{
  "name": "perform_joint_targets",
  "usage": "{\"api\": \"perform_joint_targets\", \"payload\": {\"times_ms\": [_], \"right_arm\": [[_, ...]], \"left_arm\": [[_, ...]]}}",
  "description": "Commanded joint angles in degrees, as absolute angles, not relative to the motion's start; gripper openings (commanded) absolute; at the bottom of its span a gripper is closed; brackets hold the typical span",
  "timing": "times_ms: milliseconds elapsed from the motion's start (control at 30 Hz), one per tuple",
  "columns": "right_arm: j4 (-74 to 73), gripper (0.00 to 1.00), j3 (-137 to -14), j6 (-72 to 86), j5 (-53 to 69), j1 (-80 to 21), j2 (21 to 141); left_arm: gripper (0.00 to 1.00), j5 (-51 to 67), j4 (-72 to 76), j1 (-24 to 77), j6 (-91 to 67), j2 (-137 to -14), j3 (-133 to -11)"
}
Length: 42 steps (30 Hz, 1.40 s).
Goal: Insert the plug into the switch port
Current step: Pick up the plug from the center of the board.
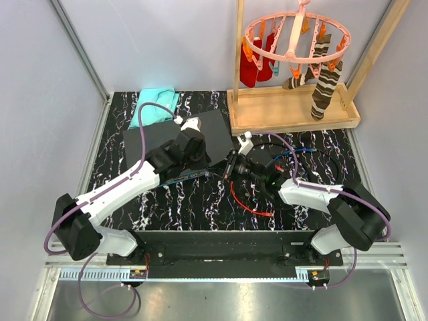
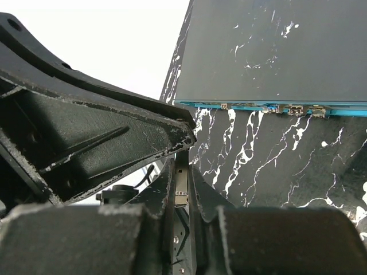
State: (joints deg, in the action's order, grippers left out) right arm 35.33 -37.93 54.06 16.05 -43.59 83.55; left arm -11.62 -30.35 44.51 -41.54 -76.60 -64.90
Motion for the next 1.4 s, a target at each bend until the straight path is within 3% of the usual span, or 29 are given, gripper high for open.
{"api": "perform_joint_targets", "payload": {"times_ms": [0,33,67,200,300,400,600,700,967,1367], "right_arm": [[40.8,0.13,-41.0,50.9,16.3,-44.5,83.5],[40.6,0.19,-40.9,50.4,16.0,-44.5,83.4],[40.3,0.33,-40.9,49.0,15.7,-44.7,83.1],[33.2,0.58,-42.2,43.0,13.2,-46.0,80.4],[27.8,0.72,-42.7,36.7,7.9,-48.2,77.9],[23.2,0.77,-43.9,27.9,-0.5,-53.1,76.5],[30.9,0.76,-42.0,7.1,-26.3,-65.8,78.3],[36.2,0.73,-42.3,0.3,-33.2,-69.4,81.1],[39.7,0.66,-46.9,-9.0,-37.7,-71.9,85.9],[39.0,0.44,-52.1,-11.7,-37.4,-72.2,89.8]], "left_arm": [[0.00,-10.1,-32.1,43.7,-44.8,-75.8,-66.8],[0.00,-10.7,-32.6,43.3,-45.6,-75.4,-66.7],[0.00,-12.0,-33.9,42.7,-47.2,-74.7,-66.9],[0.00,-15.9,-37.9,41.7,-51.0,-73.5,-68.4],[0.00,-18.9,-42.0,41.1,-55.0,-73.3,-70.5],[0.00,-20.3,-46.8,40.6,-59.4,-74.3,-73.2],[0.00,-19.9,-53.4,40.3,-63.4,-76.6,-76.8],[0.00,-19.2,-53.6,40.3,-64.3,-76.2,-76.5],[0.00,-19.4,-53.6,40.3,-65.0,-74.7,-75.3],[0.00,-19.7,-53.6,40.3,-65.5,-74.1,-74.4]]}}
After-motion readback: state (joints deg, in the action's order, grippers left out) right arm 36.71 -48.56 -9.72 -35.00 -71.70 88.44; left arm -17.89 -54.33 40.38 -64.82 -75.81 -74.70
